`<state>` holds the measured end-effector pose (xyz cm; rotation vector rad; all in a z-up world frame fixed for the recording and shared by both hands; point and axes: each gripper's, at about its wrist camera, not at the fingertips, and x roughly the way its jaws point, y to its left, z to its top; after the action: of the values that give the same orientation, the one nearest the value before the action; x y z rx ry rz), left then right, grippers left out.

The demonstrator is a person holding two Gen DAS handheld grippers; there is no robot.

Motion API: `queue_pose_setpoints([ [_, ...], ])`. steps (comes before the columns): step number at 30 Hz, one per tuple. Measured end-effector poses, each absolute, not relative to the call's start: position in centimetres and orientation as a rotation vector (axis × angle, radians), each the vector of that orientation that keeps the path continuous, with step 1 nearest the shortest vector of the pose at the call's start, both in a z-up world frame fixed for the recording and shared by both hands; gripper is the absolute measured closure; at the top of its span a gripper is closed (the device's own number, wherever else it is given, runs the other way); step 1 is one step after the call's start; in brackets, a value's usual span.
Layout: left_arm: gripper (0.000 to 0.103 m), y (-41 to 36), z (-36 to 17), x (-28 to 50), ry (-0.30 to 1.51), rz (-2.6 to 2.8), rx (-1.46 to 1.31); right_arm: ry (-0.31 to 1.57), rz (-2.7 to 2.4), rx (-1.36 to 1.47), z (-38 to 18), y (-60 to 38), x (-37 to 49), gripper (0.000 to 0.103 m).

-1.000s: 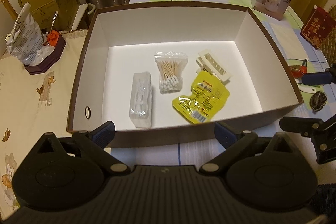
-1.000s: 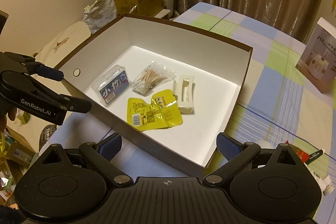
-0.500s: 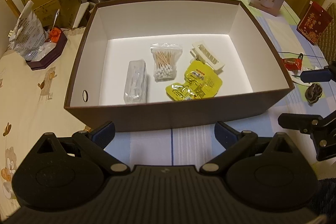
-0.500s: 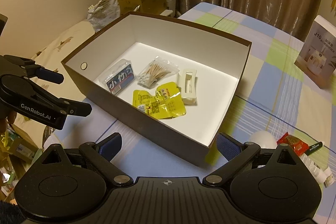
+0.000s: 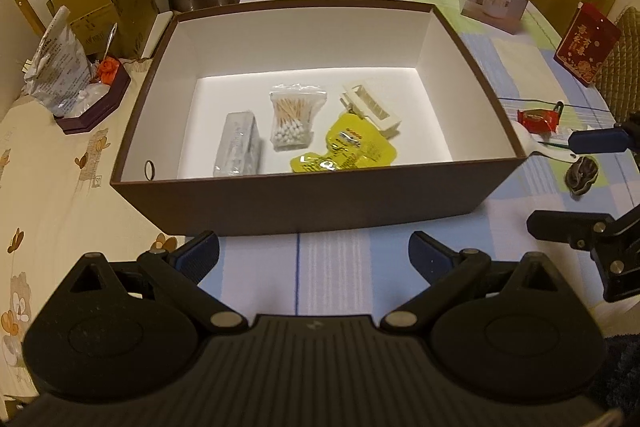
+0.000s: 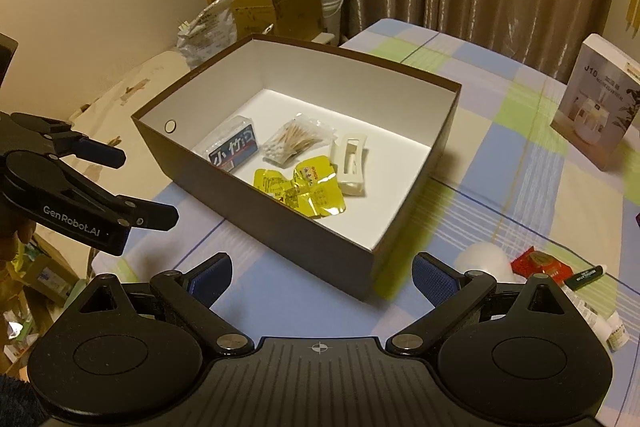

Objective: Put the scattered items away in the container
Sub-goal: 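Move both tools away from the box toward the items on the tablecloth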

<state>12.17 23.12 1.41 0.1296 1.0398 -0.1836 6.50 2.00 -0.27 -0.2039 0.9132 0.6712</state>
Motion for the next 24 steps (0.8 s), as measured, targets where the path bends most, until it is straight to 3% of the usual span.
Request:
queue_pose_setpoints([
  [24,0.003,13.1,2.0,7.4,1.029,-0.14,0.105,0.823,0.749,-0.167,0.8,-9.2,4.7,0.002],
])
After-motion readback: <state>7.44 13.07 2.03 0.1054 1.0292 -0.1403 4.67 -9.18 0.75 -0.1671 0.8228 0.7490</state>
